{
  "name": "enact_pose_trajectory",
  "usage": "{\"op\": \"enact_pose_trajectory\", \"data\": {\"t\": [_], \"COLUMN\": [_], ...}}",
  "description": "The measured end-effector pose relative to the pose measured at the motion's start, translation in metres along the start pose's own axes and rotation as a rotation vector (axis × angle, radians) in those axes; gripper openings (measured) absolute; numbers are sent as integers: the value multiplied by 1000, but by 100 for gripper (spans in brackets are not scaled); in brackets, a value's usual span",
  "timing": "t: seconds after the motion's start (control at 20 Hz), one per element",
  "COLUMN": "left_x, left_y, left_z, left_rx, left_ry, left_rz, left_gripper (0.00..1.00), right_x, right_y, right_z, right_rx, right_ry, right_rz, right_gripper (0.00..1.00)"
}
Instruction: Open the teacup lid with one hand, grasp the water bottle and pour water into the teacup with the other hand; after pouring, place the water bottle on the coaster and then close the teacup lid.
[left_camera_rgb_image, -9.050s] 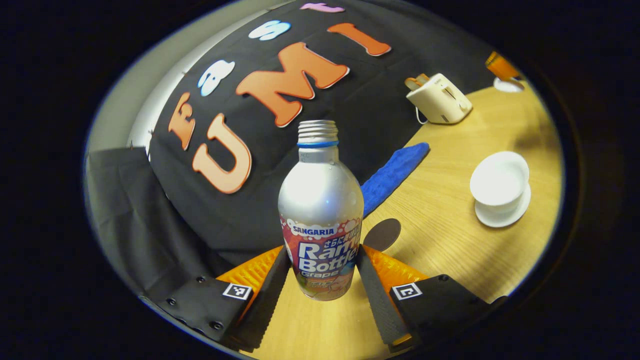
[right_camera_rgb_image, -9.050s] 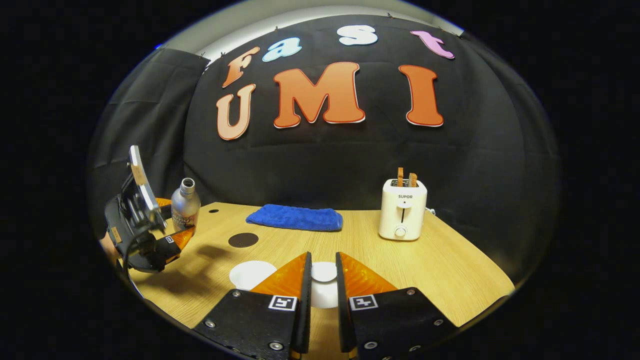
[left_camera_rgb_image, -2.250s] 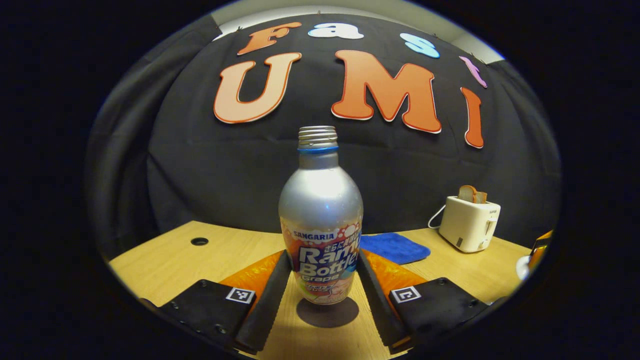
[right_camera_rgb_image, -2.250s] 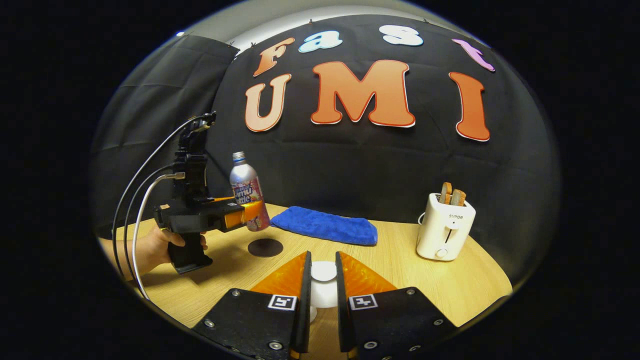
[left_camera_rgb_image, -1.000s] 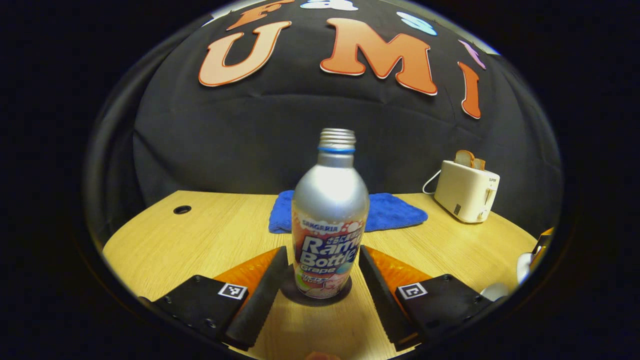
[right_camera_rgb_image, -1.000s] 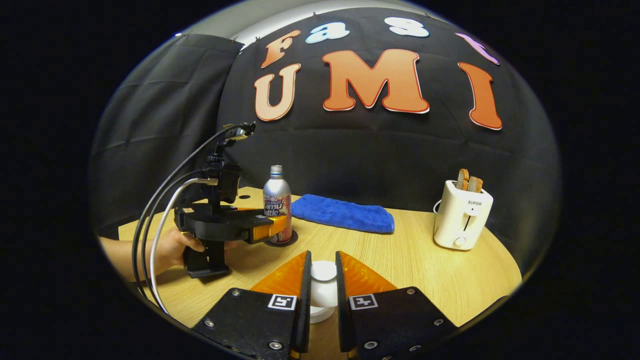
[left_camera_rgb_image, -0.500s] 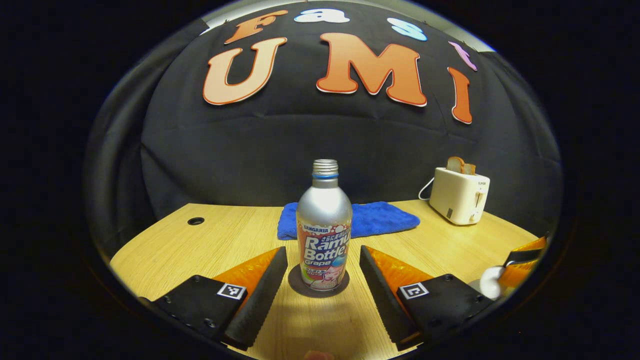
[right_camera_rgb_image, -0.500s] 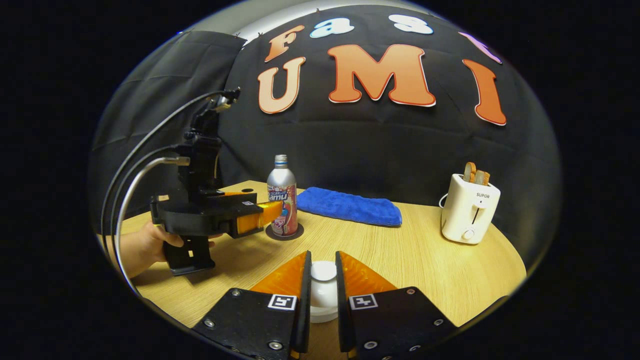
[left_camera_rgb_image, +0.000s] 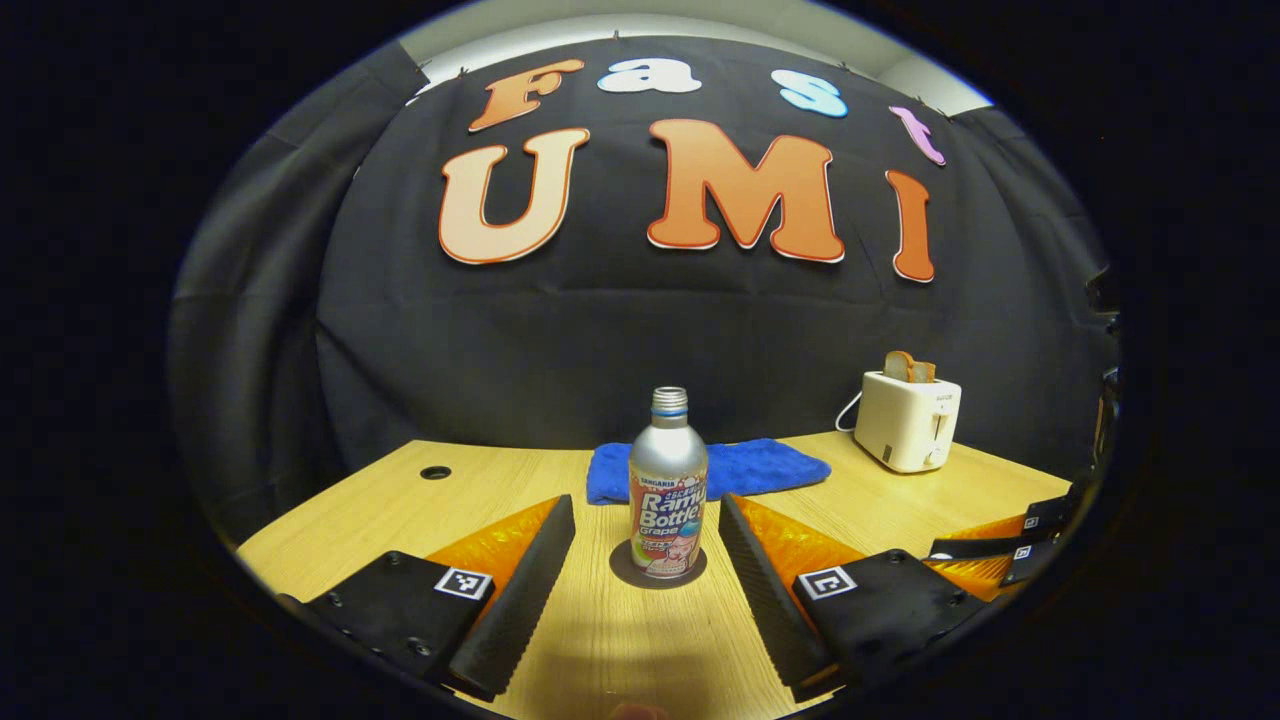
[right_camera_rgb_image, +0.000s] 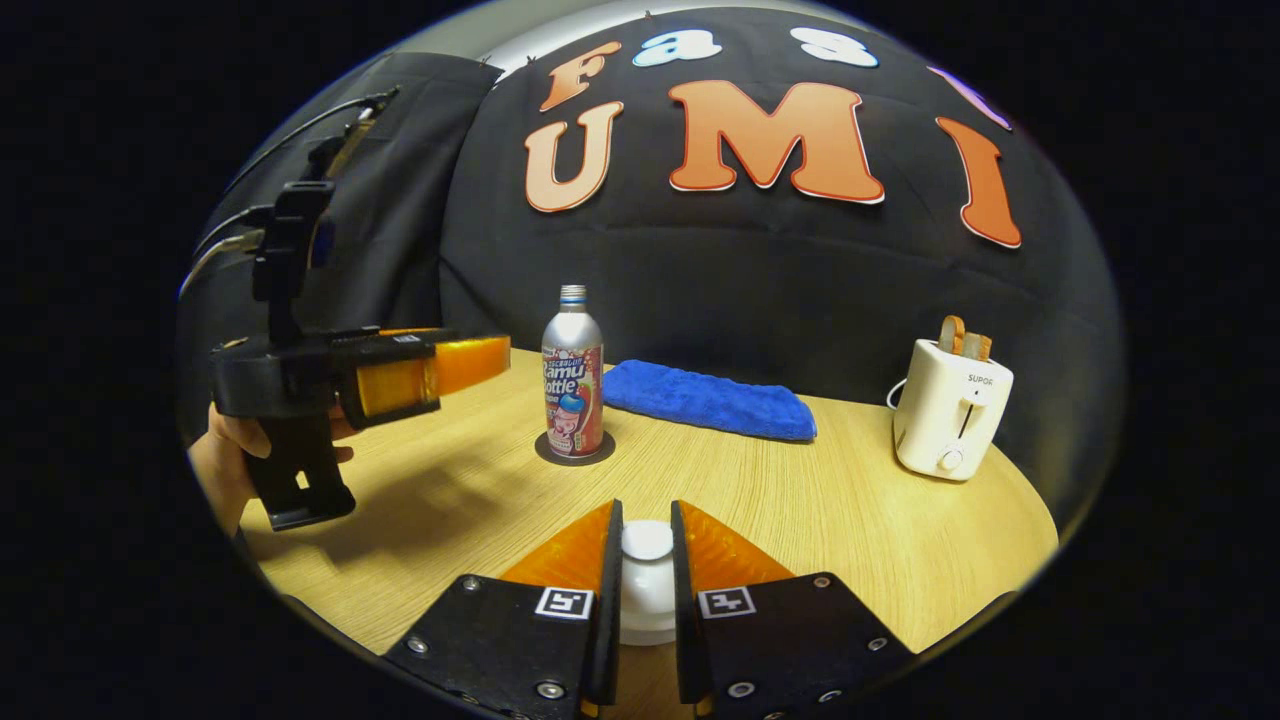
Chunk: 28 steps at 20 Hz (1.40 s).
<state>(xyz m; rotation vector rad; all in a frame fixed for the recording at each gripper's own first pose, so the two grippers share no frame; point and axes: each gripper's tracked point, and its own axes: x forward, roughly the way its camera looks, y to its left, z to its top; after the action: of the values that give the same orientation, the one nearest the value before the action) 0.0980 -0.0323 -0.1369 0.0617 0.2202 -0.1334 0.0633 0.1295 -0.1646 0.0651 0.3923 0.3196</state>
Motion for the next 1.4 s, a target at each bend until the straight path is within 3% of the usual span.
{"op": "enact_pose_trajectory", "data": {"t": [0.3,0.5,0.55,0.6,0.75,0.95,1.0,1.05,1.1,1.15,1.2,1.25,1.4], "left_x": [-24,-37,-40,-46,-66,-89,-95,-101,-104,-107,-112,-116,-126], "left_y": [9,13,15,14,11,8,9,10,10,9,10,11,12], "left_z": [9,11,15,18,34,53,56,62,63,66,68,75,87], "left_rx": [-8,-29,-36,-38,-39,-58,-59,-61,-65,-66,-65,-63,-47], "left_ry": [-40,-46,-55,-57,-80,-102,-111,-114,-115,-110,-114,-124,-151], "left_rz": [37,61,68,72,82,92,97,102,105,106,113,118,134], "left_gripper": [95,95,95,95,95,92,99,95,99,92,99,93,96], "right_x": [2,-7,-12,-18,-39,-76,-85,-92,-101,-106,-111,-114,-126], "right_y": [-5,-7,-11,-13,-23,-44,-50,-52,-56,-59,-59,-58,-63], "right_z": [-5,3,10,18,48,95,102,111,121,128,134,138,151], "right_rx": [-12,-41,-47,-48,-38,-66,-76,-88,-95,-95,-92,-92,-103], "right_ry": [-15,-38,-59,-79,-155,-252,-267,-290,-314,-329,-341,-345,-373], "right_rz": [-34,-44,-58,-64,-87,-145,-165,-173,-187,-194,-197,-195,-213], "right_gripper": [24,30,42,41,58,74,76,81,82,83,84,85,89]}}
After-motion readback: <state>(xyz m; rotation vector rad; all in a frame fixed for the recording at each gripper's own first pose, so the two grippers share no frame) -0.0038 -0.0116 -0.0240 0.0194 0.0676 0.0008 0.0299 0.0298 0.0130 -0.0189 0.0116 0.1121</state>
